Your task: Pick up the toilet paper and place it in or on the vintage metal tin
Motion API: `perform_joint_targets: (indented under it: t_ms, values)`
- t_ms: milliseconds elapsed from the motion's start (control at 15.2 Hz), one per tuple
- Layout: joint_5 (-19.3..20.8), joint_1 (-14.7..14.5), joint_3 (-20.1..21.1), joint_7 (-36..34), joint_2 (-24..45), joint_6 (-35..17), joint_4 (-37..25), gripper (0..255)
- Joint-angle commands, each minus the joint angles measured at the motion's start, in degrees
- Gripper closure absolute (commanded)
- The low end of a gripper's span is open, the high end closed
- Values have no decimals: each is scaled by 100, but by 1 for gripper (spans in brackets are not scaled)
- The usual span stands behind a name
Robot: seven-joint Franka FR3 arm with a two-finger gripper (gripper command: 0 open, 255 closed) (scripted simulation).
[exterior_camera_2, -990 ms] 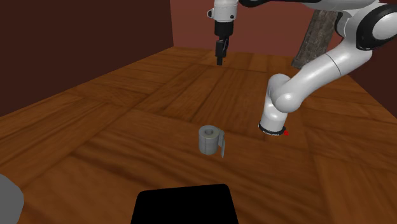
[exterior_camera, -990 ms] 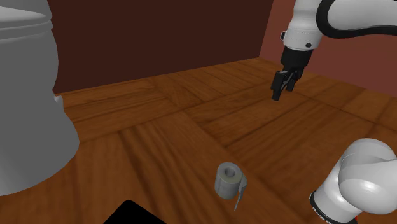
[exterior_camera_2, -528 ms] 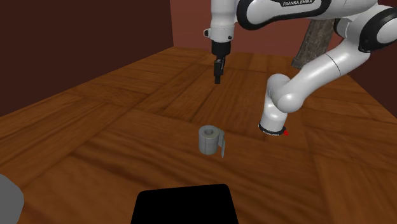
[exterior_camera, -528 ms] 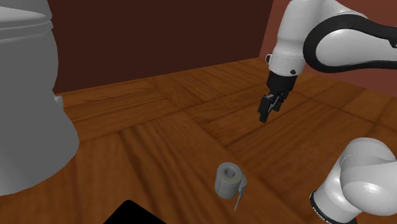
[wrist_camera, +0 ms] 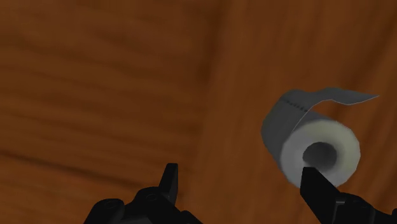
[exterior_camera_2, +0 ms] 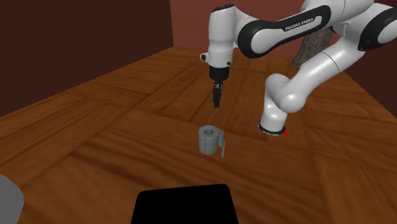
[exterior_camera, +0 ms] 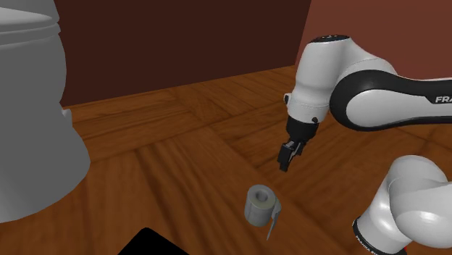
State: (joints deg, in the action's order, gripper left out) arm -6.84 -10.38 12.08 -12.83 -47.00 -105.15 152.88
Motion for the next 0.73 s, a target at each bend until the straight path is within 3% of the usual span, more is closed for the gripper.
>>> perform_joint_targets:
  t_ms: [0,462,660]
  values:
    - [-184,-153,183,-102,134,-289,142,0]
    - [-800,-675,886,-443,902,-1477,506,0]
    - [-882,-726,999,-475,1097,-1797,625,0]
